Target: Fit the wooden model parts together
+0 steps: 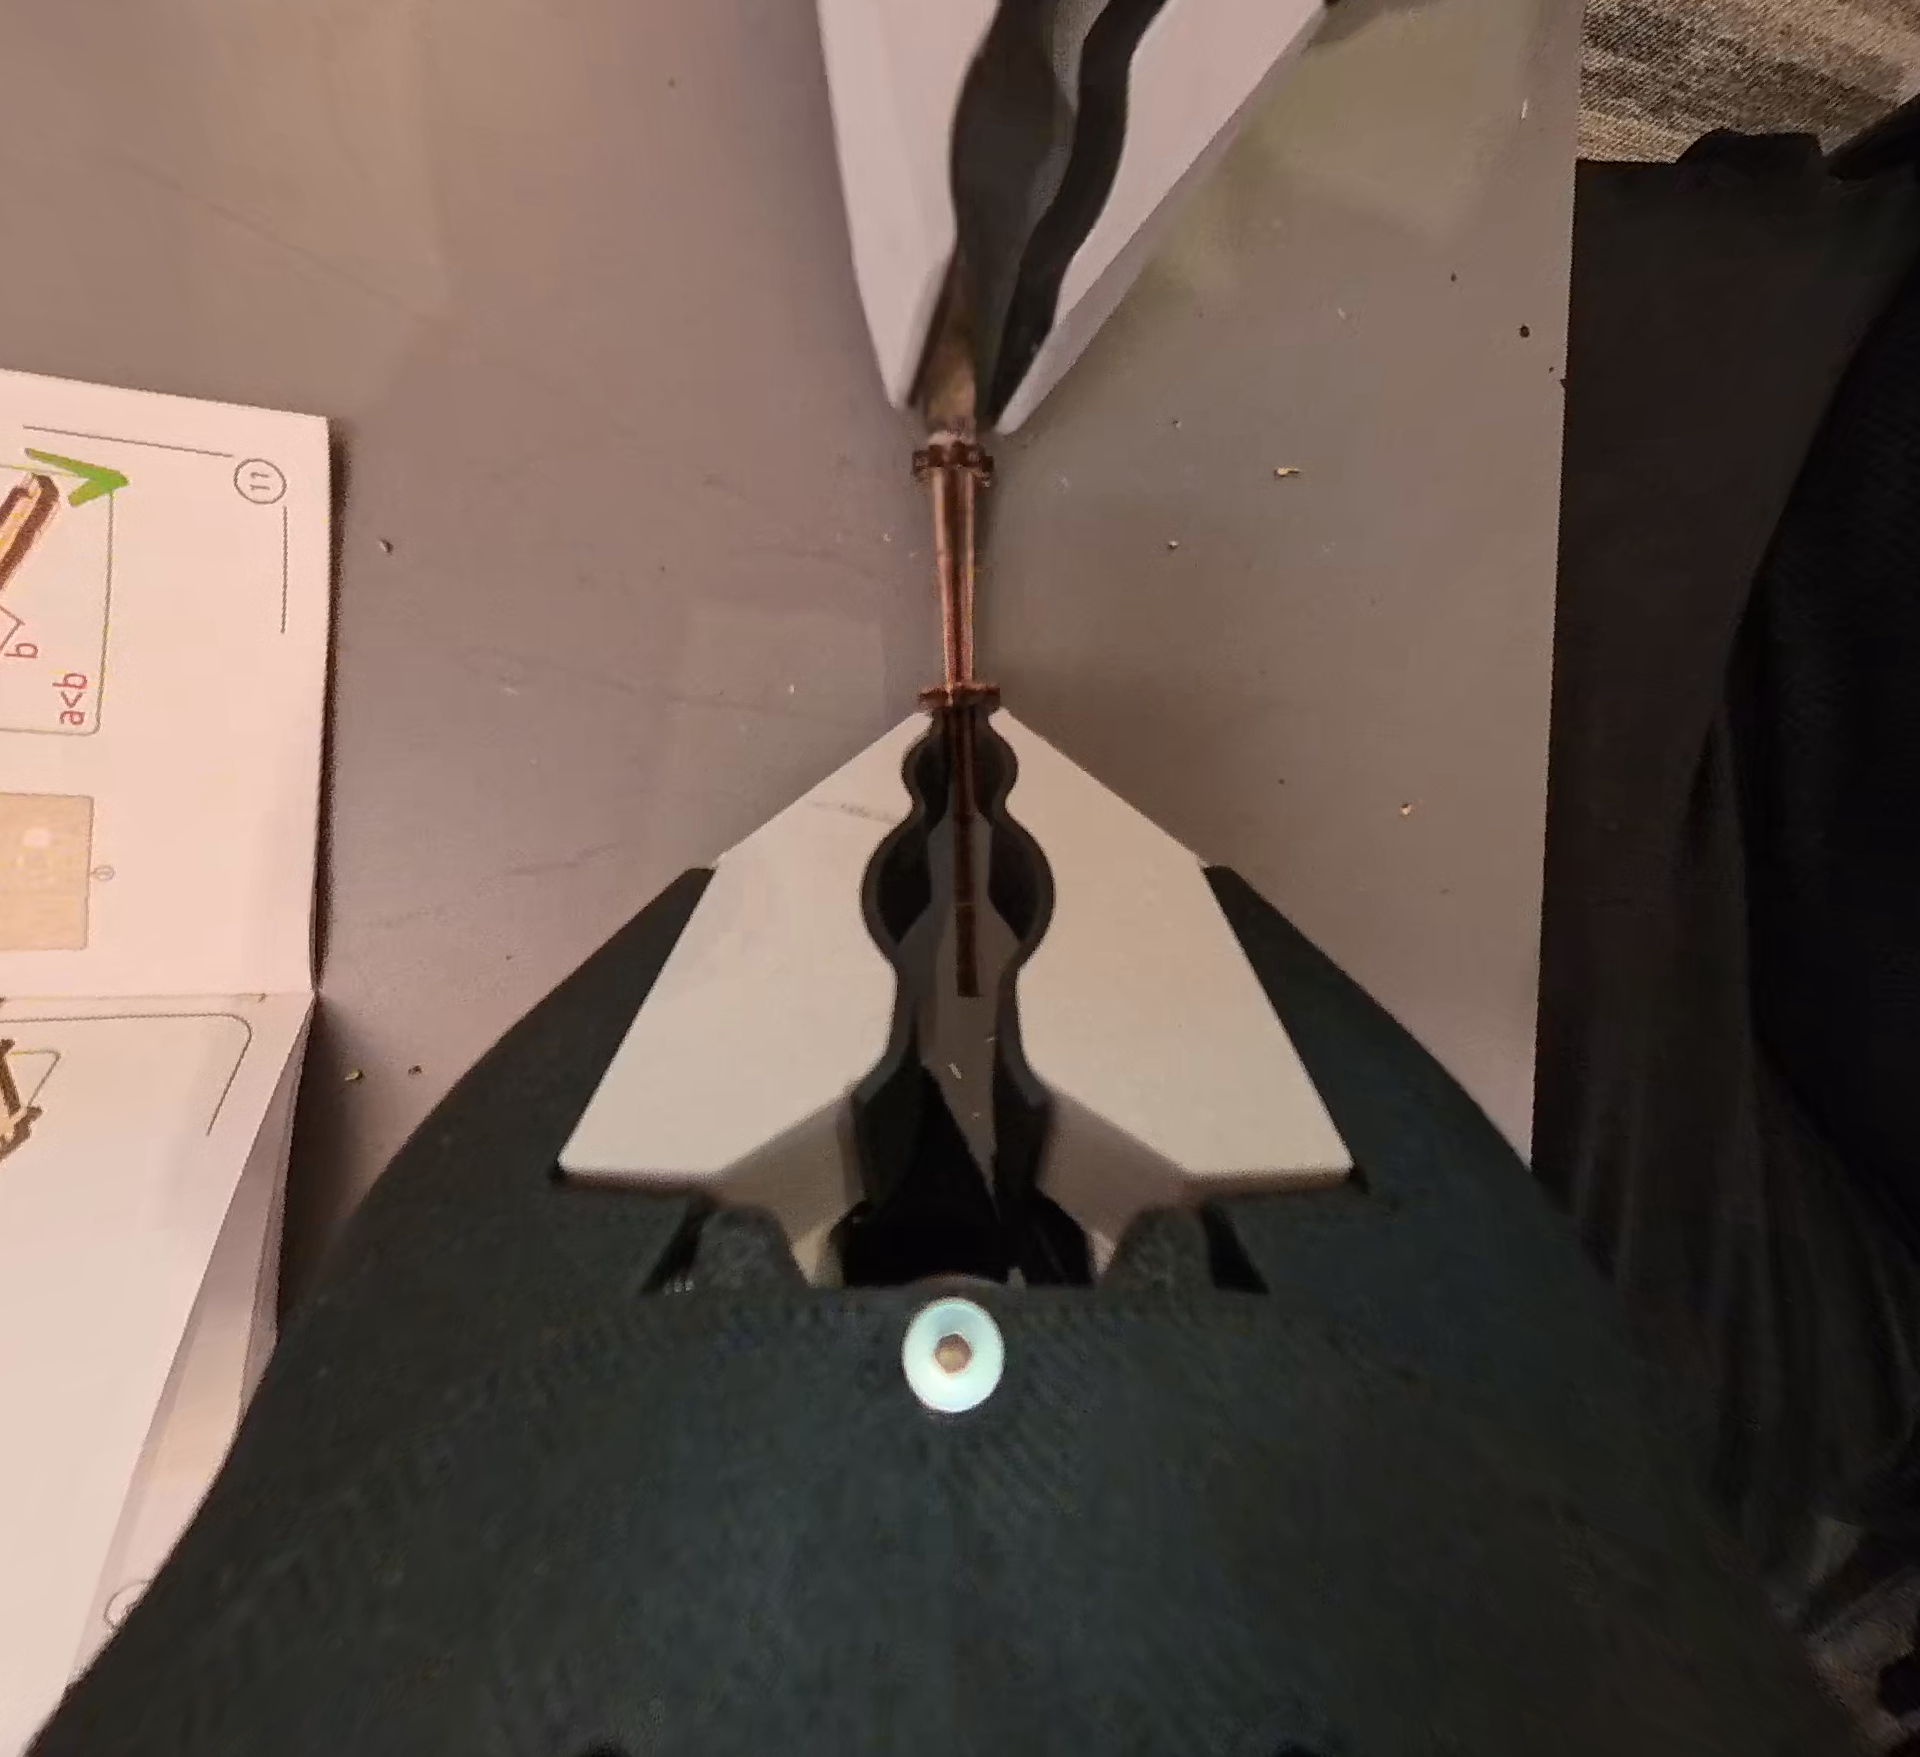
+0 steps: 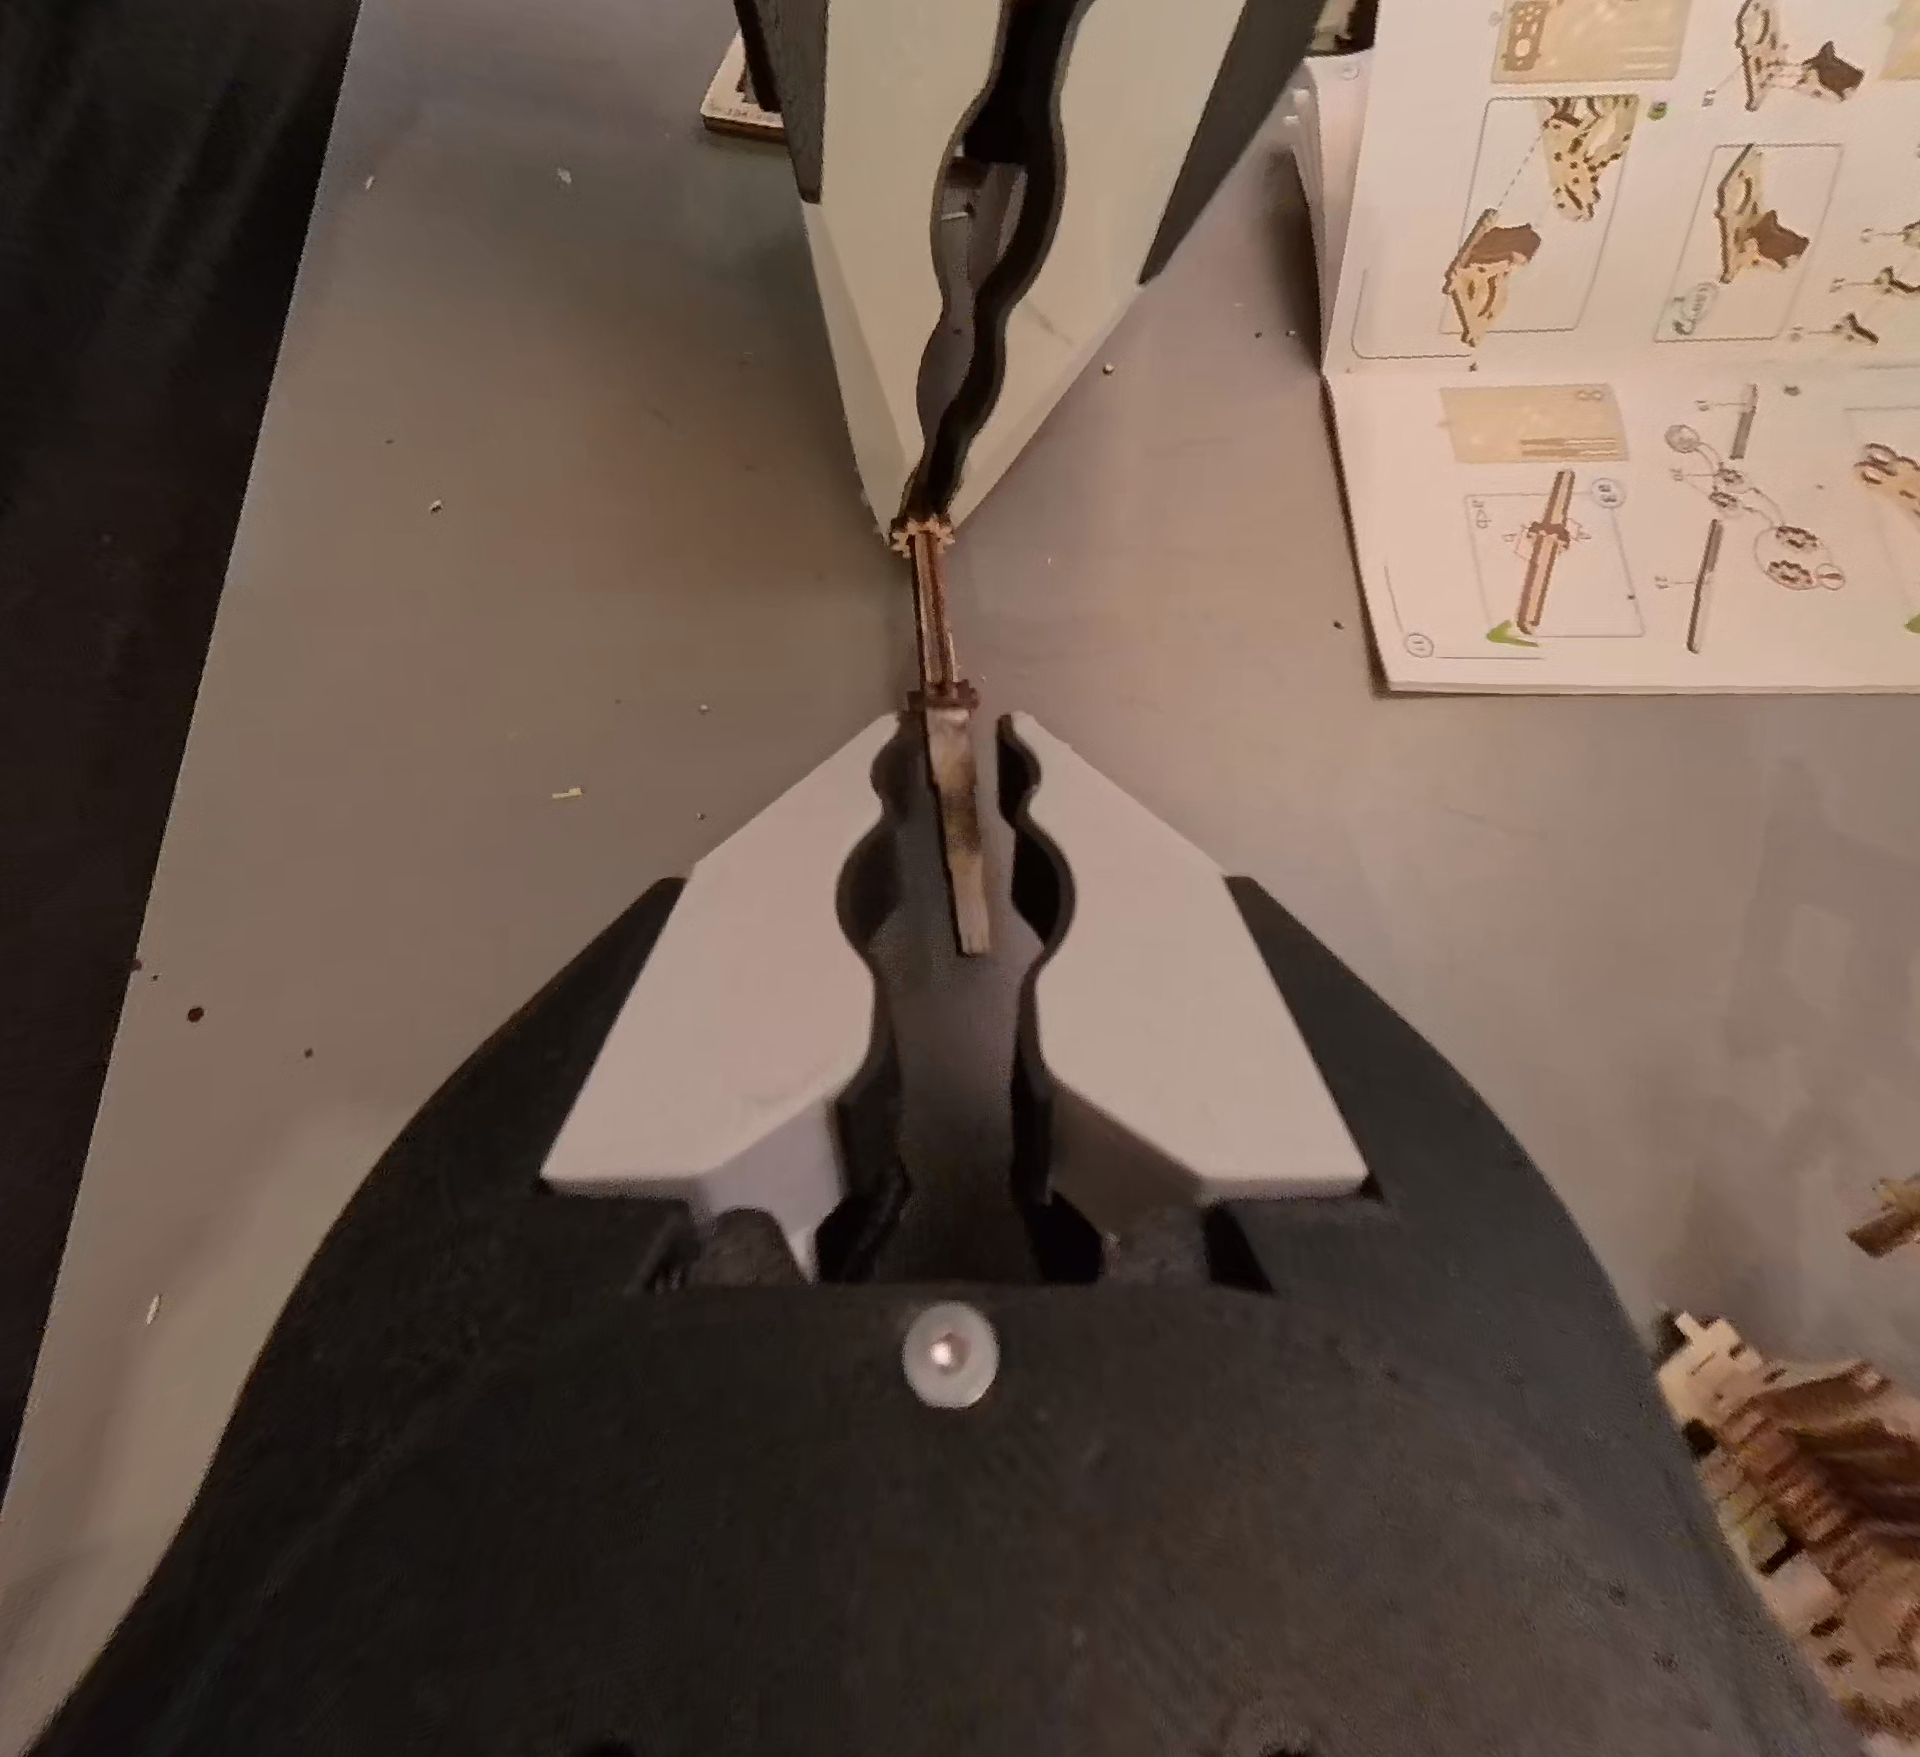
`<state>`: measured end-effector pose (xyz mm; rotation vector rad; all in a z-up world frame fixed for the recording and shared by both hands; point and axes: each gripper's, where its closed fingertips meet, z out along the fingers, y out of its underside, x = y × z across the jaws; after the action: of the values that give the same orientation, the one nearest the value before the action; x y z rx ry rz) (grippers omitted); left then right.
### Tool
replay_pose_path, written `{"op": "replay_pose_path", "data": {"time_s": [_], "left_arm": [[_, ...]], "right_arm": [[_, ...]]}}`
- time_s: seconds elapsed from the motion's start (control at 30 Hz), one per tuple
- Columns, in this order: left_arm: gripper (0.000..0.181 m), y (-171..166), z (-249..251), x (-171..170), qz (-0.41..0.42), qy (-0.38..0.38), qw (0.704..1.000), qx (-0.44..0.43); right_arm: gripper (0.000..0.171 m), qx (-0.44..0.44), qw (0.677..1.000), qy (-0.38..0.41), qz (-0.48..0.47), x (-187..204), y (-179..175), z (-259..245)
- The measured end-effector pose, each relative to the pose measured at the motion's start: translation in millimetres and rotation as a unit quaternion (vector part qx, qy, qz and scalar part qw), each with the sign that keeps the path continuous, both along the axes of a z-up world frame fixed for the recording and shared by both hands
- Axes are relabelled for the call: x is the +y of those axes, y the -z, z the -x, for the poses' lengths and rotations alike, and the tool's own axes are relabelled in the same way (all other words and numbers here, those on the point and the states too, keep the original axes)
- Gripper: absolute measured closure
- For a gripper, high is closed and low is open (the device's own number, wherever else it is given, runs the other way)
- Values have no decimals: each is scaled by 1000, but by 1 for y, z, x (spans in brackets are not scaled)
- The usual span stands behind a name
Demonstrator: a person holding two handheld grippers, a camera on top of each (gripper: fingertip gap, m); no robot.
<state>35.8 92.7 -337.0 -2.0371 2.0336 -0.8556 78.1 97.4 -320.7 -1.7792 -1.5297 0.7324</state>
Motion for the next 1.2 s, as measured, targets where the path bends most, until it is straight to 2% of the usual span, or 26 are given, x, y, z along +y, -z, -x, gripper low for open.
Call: {"op": "replay_pose_path", "data": {"time_s": [0.03, 0.13, 0.27, 0.47, 0.9, 1.2], "left_arm": [[180, 0, 0, 0, 0, 0, 1000, 0], [180, 0, 0, 0, 4, 0, 1000, -1], [180, 0, -1, 0, 12, 3, 1000, -2], [180, 0, -2, -1, 10, 7, 1000, -6], [181, 0, -3, -1, -80, 25, 996, -6], [181, 0, -4, -1, -111, 36, 993, 9]], "right_arm": [[153, 2, 1000, 5, 2, 1, 0, -3], [152, -9, 1000, 0, 6, -1, 5, -6], [165, -35, 999, -6, -5, -2, 13, -4], [165, -36, 999, -7, 1, -2, 13, -4], [166, -40, 999, -8, -5, -3, 14, -4], [166, -41, 999, -10, -7, -4, 14, -4]]}}
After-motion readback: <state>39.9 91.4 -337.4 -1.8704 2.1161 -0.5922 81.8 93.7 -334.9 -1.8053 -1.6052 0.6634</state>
